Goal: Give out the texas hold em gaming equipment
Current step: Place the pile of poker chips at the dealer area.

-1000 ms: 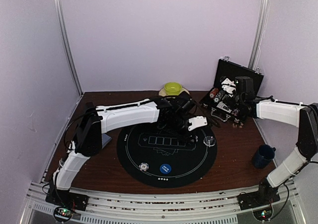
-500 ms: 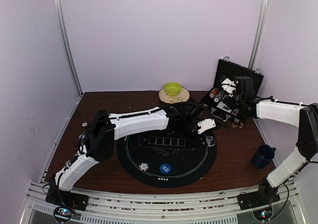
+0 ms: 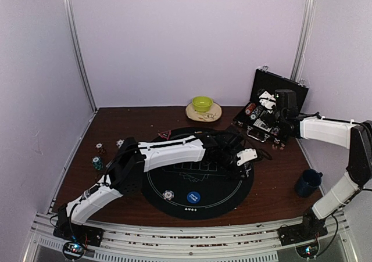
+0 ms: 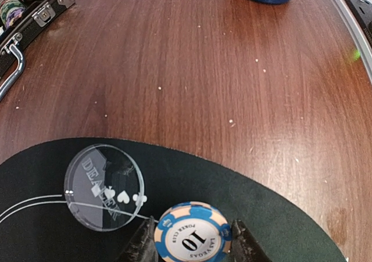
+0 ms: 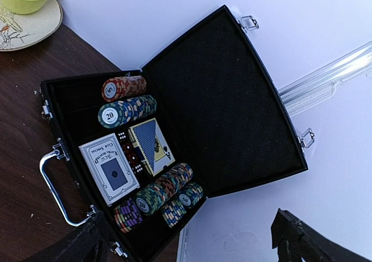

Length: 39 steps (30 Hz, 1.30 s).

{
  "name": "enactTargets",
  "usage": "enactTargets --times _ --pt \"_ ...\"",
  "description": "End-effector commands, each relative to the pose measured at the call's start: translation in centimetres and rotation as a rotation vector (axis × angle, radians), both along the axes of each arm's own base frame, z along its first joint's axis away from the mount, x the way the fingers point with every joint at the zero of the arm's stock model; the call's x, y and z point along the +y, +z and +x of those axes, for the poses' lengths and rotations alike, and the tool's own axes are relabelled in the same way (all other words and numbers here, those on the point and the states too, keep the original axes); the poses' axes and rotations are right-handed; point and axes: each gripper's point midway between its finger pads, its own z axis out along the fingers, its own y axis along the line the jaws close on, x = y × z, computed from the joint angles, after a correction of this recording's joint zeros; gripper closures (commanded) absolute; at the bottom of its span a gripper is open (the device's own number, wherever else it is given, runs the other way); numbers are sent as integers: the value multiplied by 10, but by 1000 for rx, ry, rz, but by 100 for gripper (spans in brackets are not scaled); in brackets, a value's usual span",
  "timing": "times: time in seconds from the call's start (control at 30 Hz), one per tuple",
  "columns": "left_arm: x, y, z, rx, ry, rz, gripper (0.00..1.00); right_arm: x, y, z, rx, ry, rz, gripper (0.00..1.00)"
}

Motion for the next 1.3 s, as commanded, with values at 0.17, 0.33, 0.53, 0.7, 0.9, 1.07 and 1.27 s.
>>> enactTargets --times 0.17,0.33,0.53,0.7,0.9,1.07,1.27 --pt "-12 -4 -1 5 -2 -37 73 -1 15 -2 -42 3 24 0" --pt "-11 -10 -3 10 -5 -27 71 -1 14 -3 -41 1 19 0" --pt "-10 -20 -5 17 -7 -10 64 0 15 -3 -44 4 19 0" --pt "-8 -21 -5 19 -4 -5 46 -1 13 -3 -40 3 13 0" --pt "-9 -13 -1 5 12 -12 23 2 12 -3 -38 8 9 0" --pt "-11 17 -1 -5 15 -43 3 2 9 -2 -33 8 4 0" --pt "8 75 3 -109 22 -51 2 3 3 -1 -18 10 0 0"
